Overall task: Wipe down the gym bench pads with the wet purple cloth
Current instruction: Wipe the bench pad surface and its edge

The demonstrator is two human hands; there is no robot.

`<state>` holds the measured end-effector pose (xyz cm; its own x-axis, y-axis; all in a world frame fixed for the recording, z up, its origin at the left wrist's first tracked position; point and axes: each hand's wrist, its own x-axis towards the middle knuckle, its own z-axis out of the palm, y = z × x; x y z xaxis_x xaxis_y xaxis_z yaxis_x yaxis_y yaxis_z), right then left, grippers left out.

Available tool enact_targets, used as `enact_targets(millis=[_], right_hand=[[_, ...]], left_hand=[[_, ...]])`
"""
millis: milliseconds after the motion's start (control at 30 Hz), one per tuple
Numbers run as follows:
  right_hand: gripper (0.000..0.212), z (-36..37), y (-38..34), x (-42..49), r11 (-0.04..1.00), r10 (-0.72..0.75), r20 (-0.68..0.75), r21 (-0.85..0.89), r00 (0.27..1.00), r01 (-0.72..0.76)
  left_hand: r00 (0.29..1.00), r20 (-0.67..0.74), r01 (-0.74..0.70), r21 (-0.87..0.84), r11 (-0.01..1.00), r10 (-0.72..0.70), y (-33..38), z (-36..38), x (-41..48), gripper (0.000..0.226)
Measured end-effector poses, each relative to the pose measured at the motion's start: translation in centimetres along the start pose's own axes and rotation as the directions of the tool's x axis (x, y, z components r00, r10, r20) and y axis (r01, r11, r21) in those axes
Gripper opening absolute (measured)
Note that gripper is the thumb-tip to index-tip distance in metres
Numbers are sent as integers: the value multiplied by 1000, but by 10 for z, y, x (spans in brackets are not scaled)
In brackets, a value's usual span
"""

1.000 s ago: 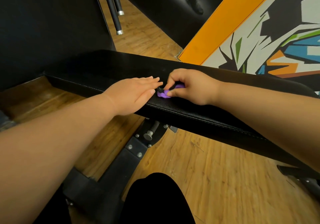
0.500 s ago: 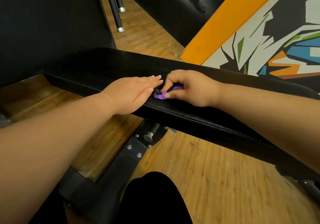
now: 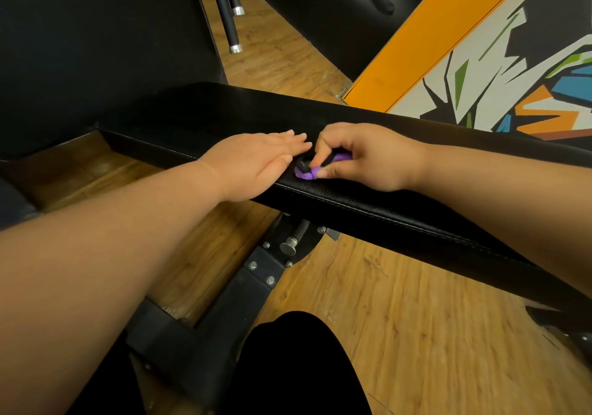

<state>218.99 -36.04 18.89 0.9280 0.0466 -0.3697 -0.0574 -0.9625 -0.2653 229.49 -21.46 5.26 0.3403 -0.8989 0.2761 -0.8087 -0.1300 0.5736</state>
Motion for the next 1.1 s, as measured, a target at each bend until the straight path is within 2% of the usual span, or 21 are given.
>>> enact_targets(millis=[100, 200, 333, 433, 667, 867, 1000, 1100], right_hand=[[9, -2, -3, -20, 1000, -9, 56, 18, 998, 8], [9, -1, -5, -27, 999, -23, 47, 37, 999, 21], [8, 7, -3, 8, 999, -11, -43, -44, 999, 9], [6, 12, 0, 31, 993, 50, -128, -103, 991, -63], [11, 15, -16, 14, 999, 34, -26, -1, 999, -34], [5, 24, -13, 44, 988, 94, -172, -102, 981, -113], [10, 28, -25, 28, 998, 39, -95, -41, 995, -43], [10, 23, -25, 36, 995, 94, -79, -33, 992, -97]], left_hand=[[999, 13, 32, 27, 999, -33, -14, 0, -4, 46], [997, -4, 75, 40, 996, -75, -23, 1, -7, 48], [996, -8, 85, 33, 996, -85, -24, 1, -6, 47], [996, 17, 89, 29, 996, -90, -26, -1, -5, 46], [990, 141, 23, 23, 999, -26, -40, -12, 2, 46], [988, 153, 37, -50, 998, -29, -45, -8, 1, 46], [990, 143, 29, -73, 997, -19, -48, -9, 1, 46], [991, 133, 32, -57, 998, -24, -53, -9, -5, 46]])
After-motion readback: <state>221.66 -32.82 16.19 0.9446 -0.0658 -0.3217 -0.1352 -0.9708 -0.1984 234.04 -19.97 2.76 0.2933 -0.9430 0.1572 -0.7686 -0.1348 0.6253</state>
